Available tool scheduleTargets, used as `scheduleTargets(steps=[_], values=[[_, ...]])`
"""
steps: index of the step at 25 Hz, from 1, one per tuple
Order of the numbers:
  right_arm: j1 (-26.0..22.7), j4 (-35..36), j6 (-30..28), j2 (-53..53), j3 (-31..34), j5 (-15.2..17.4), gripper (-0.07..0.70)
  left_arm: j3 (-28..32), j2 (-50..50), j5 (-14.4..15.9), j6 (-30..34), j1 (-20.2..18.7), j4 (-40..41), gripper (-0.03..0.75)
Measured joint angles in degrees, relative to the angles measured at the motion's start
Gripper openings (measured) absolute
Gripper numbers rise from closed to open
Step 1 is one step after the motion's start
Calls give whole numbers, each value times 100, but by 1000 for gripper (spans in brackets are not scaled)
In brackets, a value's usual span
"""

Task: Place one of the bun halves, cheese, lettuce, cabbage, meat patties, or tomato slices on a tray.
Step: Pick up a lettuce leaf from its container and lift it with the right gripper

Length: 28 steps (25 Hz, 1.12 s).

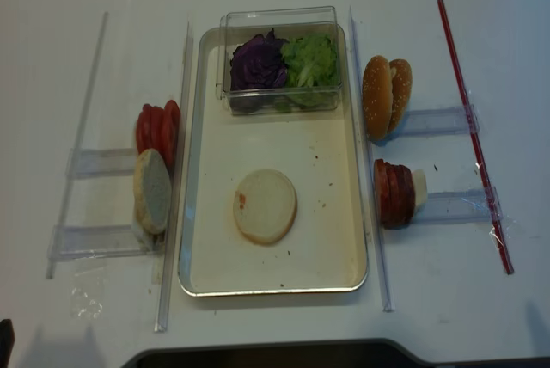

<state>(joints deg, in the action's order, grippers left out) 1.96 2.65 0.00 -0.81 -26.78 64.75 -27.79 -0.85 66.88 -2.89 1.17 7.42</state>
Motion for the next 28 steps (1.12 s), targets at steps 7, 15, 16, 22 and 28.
scheduleTargets(steps=[7,15,16,22,28], values=[[0,0,0,0,0,0,636,0,0,0,0,0,0,469],[0,0,0,0,0,0,636,0,0,0,0,0,0,469],[0,0,0,0,0,0,635,0,0,0,0,0,0,469],[0,0,0,0,0,0,636,0,0,0,0,0,0,469],[0,0,0,0,0,0,636,0,0,0,0,0,0,469]])
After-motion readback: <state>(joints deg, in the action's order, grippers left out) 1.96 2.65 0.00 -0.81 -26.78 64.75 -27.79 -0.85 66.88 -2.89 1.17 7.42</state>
